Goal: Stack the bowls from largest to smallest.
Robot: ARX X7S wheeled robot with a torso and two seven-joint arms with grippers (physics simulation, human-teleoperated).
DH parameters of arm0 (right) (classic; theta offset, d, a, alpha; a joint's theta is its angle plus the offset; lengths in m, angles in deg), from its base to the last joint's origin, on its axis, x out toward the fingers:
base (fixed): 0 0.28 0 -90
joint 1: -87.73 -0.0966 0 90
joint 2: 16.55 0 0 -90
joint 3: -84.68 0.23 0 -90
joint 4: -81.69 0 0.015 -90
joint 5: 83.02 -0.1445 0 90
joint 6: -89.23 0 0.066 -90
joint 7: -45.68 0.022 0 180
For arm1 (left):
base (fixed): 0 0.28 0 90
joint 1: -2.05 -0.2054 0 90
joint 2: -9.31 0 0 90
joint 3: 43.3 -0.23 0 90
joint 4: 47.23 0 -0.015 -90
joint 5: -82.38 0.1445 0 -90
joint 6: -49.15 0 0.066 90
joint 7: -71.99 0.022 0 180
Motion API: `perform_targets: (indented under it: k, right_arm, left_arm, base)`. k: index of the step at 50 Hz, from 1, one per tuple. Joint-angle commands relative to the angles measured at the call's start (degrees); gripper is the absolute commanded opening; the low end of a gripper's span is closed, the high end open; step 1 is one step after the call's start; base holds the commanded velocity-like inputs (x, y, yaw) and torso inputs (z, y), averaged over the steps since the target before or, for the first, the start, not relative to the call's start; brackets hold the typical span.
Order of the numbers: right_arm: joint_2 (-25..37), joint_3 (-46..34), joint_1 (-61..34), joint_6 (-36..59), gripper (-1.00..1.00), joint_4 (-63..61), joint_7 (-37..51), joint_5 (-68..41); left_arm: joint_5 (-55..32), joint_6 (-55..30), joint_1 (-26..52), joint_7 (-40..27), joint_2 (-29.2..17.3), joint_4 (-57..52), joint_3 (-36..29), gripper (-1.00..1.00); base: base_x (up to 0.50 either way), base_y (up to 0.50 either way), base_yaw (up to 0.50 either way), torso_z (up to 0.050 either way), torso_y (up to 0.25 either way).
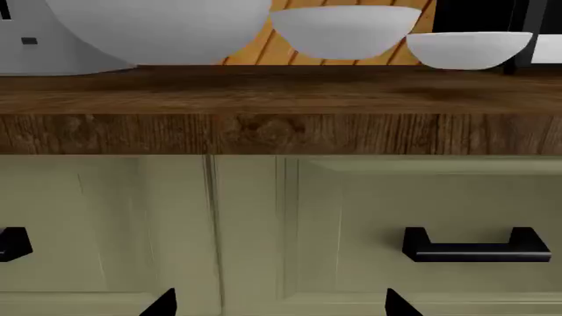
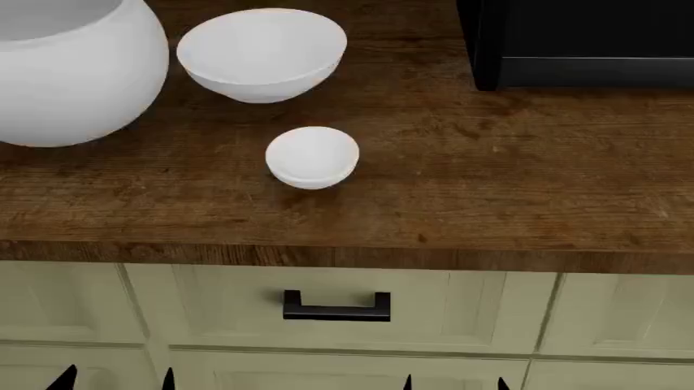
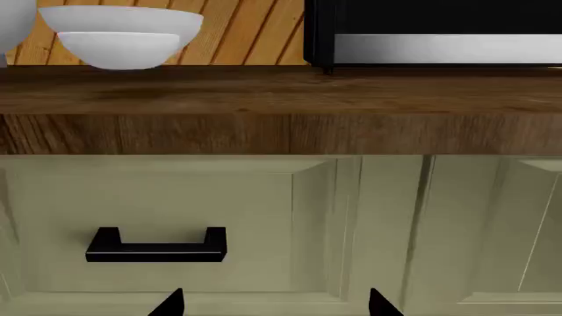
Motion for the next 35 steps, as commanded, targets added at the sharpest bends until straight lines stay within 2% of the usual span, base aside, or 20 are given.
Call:
perform_targets:
  k: [1,14,23,35]
  right_arm:
    - [1.2,-1.4,0.1,0.1,1.0,-0.3,1.4,-1.2]
    - [3.4,-2.6,1.8,-0.7,1.0,-2.2,4.4,-2.1]
    - [4.1,-3.6,1.4,-1.1,1.0,-1.6,5.5,-2.3]
    - [5.0,-4.7,1.4,-1.0,1.0,-1.8,6.5,-2.7]
  left_arm:
    - [-1.0,-0.1,-0.2,-1.1,-1.0,-0.3,-1.1,1.0]
    - [-0.4,-2.5,1.0,-4.4,-2.9,0.3,-4.8,1.0]
    - [-3.1,0.7,0.9,-3.8,-3.8,1.2,-5.3,1.0]
    - [-3.5,1.3,0.2,-4.5,-4.9,-0.2,-6.6,1.0]
  base:
    - [0.0,0.0,0.0,0.0,0.0]
    - [0.0,0.0,0.0,0.0,0.0]
    - [0.0,0.0,0.0,0.0,0.0]
    - [0.0,0.0,0.0,0.049,0.0]
